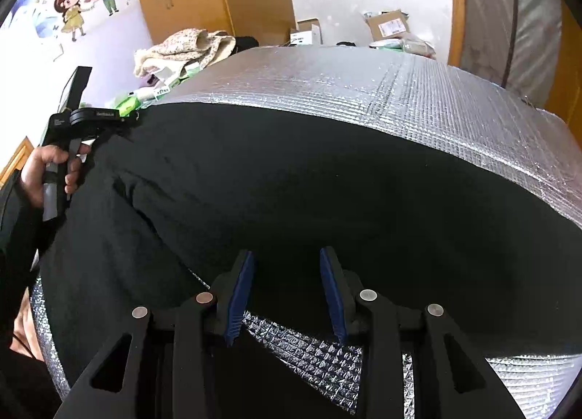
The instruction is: Fold clothes
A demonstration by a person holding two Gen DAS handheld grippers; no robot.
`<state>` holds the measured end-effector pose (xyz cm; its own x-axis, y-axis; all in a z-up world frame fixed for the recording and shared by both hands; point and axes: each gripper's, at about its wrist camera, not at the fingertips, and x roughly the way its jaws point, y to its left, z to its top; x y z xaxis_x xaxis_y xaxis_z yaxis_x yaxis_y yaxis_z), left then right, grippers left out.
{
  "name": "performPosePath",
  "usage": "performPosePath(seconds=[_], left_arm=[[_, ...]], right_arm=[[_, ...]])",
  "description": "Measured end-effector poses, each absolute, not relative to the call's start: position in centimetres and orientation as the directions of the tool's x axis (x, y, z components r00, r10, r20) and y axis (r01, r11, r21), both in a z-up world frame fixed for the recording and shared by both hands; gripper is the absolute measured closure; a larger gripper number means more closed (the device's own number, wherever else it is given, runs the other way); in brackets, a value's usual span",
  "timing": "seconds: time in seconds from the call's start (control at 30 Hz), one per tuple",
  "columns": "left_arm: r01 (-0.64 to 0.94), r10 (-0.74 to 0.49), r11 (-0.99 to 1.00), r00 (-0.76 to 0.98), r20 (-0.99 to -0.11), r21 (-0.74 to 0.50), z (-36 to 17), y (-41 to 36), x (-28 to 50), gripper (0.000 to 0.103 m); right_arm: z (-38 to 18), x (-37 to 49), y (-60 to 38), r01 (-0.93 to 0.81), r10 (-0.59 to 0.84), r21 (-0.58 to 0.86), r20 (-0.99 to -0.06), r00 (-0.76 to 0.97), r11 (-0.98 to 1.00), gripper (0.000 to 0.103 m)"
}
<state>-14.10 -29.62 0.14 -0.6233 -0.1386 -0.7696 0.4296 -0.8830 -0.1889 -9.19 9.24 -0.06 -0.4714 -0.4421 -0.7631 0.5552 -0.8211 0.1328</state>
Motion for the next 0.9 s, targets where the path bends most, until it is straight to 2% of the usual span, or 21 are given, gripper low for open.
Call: performPosePath(seconds=[0.2, 0.47, 0.53, 0.73, 0.9], left_arm=[[0.363, -0.098, -0.901, -0.702, -0.705, -0.237, 3.2, -27.3, -7.3, 0.080], [0.345, -0.091, -0.920, -0.645, -0.759, -0.183, 0.1, -23.3, 1.7, 0.080], [0.348, -0.123, -0.924, -0.662, -0.739, -0.157, -0.4, -23.0, 2.9, 0.080], [0.361, -0.136, -0.917, -0.679, -0.721, -0.166, -0.6, -23.3, 4.1, 0.080], [0.354, -0.159, -0.926, -0.683, -0.713, -0.133, -0.8, -22.9, 4.8, 0.080]], right_arm=[[0.9, -8.9, 9.9, 0.520, -0.440, 0.158, -0.759, -0.480, -0.840, 0.064], [3.6, -3.8, 12.5, 0.552, -0.512, 0.208, -0.711, -0.481, -0.807, 0.064], [3.5, -2.2, 13.3, 0.557, -0.512, 0.206, -0.715, -0.475, -0.805, 0.064], [0.9, 0.5, 17.0, 0.485, -0.384, 0.100, -0.755, -0.532, -0.869, 0.065], [0.6, 1.0, 22.7, 0.323, -0.315, 0.137, -0.737, -0.599, -0.936, 0.066]])
